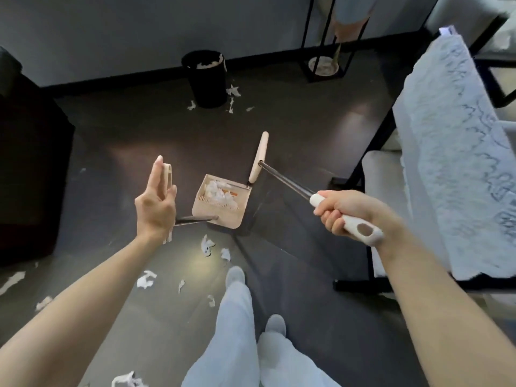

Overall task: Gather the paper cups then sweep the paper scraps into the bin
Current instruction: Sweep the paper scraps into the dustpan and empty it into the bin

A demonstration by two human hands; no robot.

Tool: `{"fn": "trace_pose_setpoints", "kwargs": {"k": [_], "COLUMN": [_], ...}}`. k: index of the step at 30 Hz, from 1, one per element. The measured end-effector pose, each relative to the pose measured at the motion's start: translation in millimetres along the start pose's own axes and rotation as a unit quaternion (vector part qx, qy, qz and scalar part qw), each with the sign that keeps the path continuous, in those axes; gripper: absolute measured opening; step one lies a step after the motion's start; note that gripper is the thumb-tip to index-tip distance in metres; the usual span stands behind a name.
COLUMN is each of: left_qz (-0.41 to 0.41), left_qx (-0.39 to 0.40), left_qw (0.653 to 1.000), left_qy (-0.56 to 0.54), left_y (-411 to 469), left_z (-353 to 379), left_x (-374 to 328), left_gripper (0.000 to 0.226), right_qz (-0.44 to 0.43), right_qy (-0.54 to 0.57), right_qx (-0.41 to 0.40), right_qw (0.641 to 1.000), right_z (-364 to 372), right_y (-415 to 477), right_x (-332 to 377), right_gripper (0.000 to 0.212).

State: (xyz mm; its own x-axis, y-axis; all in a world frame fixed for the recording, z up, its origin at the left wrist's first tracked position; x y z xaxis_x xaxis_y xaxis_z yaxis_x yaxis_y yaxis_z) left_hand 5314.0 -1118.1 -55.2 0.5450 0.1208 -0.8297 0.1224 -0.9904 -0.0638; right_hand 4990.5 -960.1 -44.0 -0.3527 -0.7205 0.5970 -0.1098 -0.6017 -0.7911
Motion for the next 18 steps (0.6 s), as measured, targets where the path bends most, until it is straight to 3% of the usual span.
{"fn": "trace_pose_setpoints", "kwargs": {"k": [12,15,18], "left_qz": [-0.049,-0.062,-0.087], "left_qx": [0.029,-0.003,-0.018], "left_qw": [0.998,0.998,0.995], "left_qy": [-0.023,0.019,0.045], "left_y": [-163.3,-206.1,-243.9], "left_z": [-137.6,-186.0,-226.1], "left_x": [125.5,164.9,199.0], "left_gripper": [0.064,0.063,0.067], "right_qz": [0.007,-0.004,-0.045], "right_qy": [-0.184,-0.295,-0.460], "right_qx": [-0.018,-0.021,0.015], "right_qw": [0.983,0.955,0.887], "right_z": [82.0,103.0,133.9], "right_y": [-22.3,-15.1,-2.2], "right_x": [-134.0,-165.9,-204.6], "right_gripper": [0.031,0.038,0.048]}}
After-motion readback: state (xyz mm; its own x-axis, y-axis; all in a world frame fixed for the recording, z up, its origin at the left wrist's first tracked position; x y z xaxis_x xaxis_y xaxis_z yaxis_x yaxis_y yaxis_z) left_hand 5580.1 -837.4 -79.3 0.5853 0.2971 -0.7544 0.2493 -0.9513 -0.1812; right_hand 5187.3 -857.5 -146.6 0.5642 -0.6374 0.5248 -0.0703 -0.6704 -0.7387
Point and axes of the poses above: each hand's wrist, its own y-axis towards the middle knuckle, its own z-axis out of the palm, x = y × z, the point moved 8 cm from there along y, towards the middle knuckle, and after that the axes turned 9 degrees about -z, right-handed, at the moved point
